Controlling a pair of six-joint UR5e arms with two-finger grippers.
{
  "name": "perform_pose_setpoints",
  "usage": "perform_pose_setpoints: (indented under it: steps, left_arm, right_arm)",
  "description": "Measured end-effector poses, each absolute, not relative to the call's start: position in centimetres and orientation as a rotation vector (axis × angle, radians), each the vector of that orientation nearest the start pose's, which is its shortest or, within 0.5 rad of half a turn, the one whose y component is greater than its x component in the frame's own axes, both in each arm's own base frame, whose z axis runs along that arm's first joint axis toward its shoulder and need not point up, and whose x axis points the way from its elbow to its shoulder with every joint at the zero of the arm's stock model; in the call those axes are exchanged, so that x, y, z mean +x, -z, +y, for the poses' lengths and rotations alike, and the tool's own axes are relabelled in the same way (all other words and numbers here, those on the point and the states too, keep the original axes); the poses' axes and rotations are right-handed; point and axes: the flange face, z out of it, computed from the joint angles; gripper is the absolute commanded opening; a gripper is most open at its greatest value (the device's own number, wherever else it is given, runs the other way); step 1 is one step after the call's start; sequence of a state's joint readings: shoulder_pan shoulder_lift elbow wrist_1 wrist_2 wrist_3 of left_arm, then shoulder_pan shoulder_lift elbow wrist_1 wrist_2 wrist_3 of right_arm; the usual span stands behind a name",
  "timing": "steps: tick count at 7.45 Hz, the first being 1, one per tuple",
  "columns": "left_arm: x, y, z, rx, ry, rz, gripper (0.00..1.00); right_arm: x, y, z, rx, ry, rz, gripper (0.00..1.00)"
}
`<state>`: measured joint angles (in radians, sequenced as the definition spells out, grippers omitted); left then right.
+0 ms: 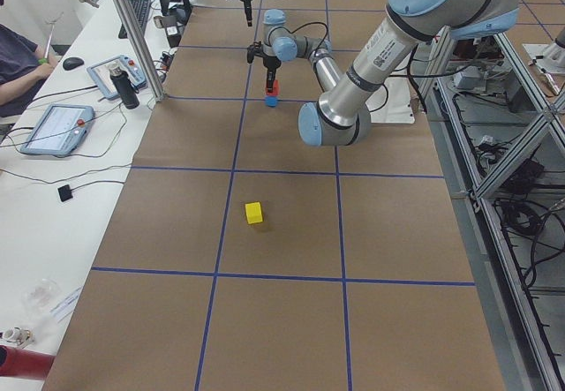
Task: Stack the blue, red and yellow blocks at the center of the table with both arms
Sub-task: 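Open the left gripper and move it back toward the yellow cube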
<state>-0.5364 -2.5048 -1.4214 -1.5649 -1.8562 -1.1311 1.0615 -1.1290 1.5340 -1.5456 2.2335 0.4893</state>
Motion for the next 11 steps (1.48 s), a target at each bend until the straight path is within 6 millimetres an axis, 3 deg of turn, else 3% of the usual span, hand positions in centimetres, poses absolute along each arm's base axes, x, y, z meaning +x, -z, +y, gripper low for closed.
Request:
perform_pose_setpoints:
  steps: [4,6,8,9,11]
  left_arm:
    - [60.2,-13.6,-46.9,0.122,-0.023,0.814,1.0]
    - [58.2,-12.3,-46.9,0.135,-0.015,0.832,1.0]
    - [51.7,-10.9,-49.0,0.135,0.016,0.855,1.0]
    - [47.7,-12.6,-50.2,0.13,0.019,0.859,1.0]
    - [38.9,-20.2,-52.8,0.119,0.042,0.826,1.0]
  right_arm:
    - [-26.1,-42.4,-61.5,0.048,0.16,-0.771,0.99]
    - [-26.0,-42.3,-61.6,0.049,0.159,-0.773,0.99]
    - [-25.8,-42.2,-61.7,0.053,0.159,-0.774,0.99]
    - [-25.8,-42.1,-61.7,0.055,0.159,-0.774,0.99]
    - [-25.6,-41.9,-61.9,0.06,0.157,-0.776,0.99]
